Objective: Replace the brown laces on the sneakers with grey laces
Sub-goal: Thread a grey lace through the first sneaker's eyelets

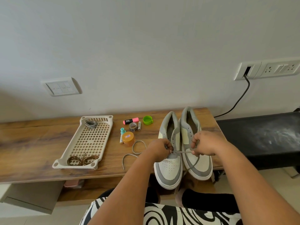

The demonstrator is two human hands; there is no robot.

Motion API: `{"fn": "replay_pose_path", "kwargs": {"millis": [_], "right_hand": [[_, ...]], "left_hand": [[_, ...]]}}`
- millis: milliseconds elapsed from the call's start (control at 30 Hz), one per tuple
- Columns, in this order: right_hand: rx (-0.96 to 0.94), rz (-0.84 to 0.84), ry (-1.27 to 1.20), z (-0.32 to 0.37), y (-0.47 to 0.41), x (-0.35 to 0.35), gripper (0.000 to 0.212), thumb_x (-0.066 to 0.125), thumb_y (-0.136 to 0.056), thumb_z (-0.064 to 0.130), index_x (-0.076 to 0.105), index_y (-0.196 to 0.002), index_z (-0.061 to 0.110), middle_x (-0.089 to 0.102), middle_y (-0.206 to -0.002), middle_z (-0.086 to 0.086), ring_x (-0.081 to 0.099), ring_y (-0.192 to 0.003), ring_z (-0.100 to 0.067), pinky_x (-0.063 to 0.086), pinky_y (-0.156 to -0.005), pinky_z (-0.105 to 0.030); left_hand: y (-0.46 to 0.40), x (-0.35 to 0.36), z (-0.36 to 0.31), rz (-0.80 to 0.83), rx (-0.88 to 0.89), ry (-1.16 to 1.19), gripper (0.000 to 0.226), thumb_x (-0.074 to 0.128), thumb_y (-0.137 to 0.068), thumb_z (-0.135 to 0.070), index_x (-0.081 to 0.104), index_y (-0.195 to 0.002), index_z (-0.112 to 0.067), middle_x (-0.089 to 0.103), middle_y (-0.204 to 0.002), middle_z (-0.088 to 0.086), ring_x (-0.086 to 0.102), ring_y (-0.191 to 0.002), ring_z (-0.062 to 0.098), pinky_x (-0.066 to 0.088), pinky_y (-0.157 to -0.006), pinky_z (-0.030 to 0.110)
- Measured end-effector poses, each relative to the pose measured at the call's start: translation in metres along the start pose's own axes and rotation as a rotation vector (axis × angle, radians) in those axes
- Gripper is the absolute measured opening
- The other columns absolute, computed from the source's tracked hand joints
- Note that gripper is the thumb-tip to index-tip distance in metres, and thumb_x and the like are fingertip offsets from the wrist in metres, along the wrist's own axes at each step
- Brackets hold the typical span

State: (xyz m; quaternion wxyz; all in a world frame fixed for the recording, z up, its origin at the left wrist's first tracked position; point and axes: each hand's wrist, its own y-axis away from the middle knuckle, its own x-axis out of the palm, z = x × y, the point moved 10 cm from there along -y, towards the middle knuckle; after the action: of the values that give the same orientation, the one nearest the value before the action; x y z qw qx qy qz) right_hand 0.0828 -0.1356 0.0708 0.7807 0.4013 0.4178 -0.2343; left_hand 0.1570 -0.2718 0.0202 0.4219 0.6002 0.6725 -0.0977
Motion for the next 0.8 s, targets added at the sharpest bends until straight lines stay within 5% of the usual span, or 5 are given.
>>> {"fn": "replay_pose_path", "kwargs": {"millis": [233,367,500,633,800], "right_hand": [[-0.272,-0.155,-0.228,0.05,0.0,0.009,0.024,0.06,-0.096,0.021,0.06,-0.119,0.026,0.058,-0.113,0.009,0.057,-0.1,-0.008,0.044,-0.08,-0.02],[-0.376,-0.104,-0.342,0.082,0.006,0.021,0.04,0.043,-0.098,0.003,0.05,-0.126,0.03,0.048,-0.107,0.016,0.047,-0.084,0.001,0.036,-0.061,-0.006],[-0.347,0.072,-0.901,0.078,0.009,0.025,0.054,0.038,-0.082,-0.018,0.057,-0.115,0.021,0.059,-0.089,0.002,0.05,-0.079,-0.014,0.039,-0.061,-0.022],[-0.294,-0.077,-1.165,0.06,0.012,0.0,0.015,0.058,-0.084,0.008,0.071,-0.085,0.016,0.062,-0.073,0.005,0.053,-0.079,-0.014,0.038,-0.079,-0.036],[0.024,-0.497,-1.483,-0.016,0.015,-0.034,0.033,0.065,-0.087,0.048,0.06,-0.072,0.019,0.049,-0.065,0.004,0.047,-0.072,-0.016,0.042,-0.082,-0.04]], "left_hand": [[0.024,-0.029,0.006,0.102,-0.119,-0.221,0.032,0.053,-0.1,-0.035,0.067,-0.11,-0.007,0.071,-0.107,0.006,0.056,-0.081,0.013,0.045,-0.081,0.03],[0.038,-0.049,-0.004,0.026,-0.018,0.277,0.029,0.054,-0.1,-0.032,0.069,-0.086,-0.011,0.059,-0.075,0.0,0.046,-0.066,0.01,0.041,-0.071,0.026],[0.053,-0.072,-0.023,-0.078,0.194,0.582,0.032,0.053,-0.101,-0.027,0.068,-0.079,-0.009,0.054,-0.075,0.007,0.042,-0.064,0.009,0.04,-0.062,0.017],[0.054,-0.071,-0.024,-0.071,0.219,0.538,0.031,0.053,-0.1,-0.032,0.068,-0.082,-0.01,0.05,-0.084,0.01,0.041,-0.069,0.012,0.039,-0.069,0.023],[0.055,-0.089,-0.017,-0.168,0.208,0.633,0.032,0.054,-0.1,-0.032,0.065,-0.075,-0.015,0.056,-0.069,-0.005,0.043,-0.066,0.009,0.038,-0.065,0.021]]}}
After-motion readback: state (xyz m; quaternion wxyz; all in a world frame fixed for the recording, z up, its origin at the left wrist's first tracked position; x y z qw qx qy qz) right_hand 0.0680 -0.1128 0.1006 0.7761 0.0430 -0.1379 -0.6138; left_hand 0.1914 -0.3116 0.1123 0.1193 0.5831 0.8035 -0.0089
